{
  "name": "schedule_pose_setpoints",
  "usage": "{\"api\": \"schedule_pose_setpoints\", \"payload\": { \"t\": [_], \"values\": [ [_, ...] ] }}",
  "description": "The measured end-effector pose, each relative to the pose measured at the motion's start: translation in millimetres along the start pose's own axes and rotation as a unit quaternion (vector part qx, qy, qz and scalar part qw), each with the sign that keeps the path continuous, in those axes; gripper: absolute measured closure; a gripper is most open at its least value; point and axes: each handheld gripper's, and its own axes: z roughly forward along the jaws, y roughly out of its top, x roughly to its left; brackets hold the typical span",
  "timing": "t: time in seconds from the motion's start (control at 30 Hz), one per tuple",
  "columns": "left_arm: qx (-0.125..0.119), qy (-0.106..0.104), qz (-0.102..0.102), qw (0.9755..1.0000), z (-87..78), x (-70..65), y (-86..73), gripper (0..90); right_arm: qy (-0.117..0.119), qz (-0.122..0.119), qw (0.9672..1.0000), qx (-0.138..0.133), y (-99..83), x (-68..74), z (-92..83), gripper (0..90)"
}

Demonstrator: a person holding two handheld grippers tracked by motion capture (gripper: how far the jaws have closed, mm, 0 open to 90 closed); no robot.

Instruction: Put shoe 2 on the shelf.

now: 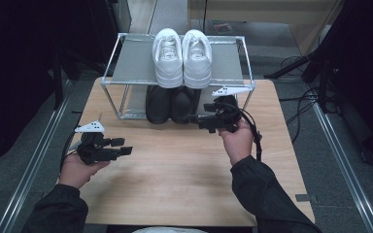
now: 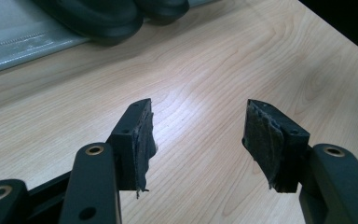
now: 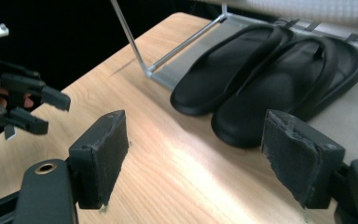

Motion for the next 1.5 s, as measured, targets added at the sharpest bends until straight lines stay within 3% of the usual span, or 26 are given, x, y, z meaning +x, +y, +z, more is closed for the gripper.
{"api": "schedule_pose_setpoints", "payload": {
  "t": [0.47, 0.63, 0.83, 0.97, 1.17, 1.3, 1.5],
  "values": [
    [0.006, -0.011, 0.000, 0.9999, 8.7, -4.9, -1.3, 38.8, -0.002, 0.001, 0.9999, 0.014, -53.5, -22.7, -6.6, 24.4],
    [0.005, -0.015, -0.002, 0.9999, 9.9, -6.0, -1.7, 37.9, -0.007, -0.015, 0.9999, -0.004, -68.1, -28.1, -14.9, 24.9],
    [0.006, -0.020, -0.001, 0.9998, 10.2, -7.3, -1.3, 37.0, -0.003, -0.003, 0.9998, -0.020, -81.5, -36.2, -32.8, 25.0],
    [0.008, -0.023, 0.002, 0.9997, 12.3, -8.8, -0.4, 35.2, -0.010, 0.012, 0.9998, -0.010, -93.7, -40.9, -39.2, 25.0],
    [0.004, -0.035, 0.004, 0.9994, 16.2, -9.2, 1.9, 33.6, -0.012, 0.016, 0.9998, 0.005, -95.5, -42.3, -37.6, 23.9],
    [0.017, -0.036, 0.005, 0.9992, 23.0, -9.4, 2.7, 30.6, -0.011, 0.018, 0.9997, 0.014, -96.5, -44.5, -34.9, 23.8],
    [0.029, -0.031, 0.006, 0.9991, 31.0, -9.0, 3.9, 28.4, -0.017, -0.004, 0.9991, 0.038, -98.8, -42.5, -31.7, 23.9]
  ]
}}
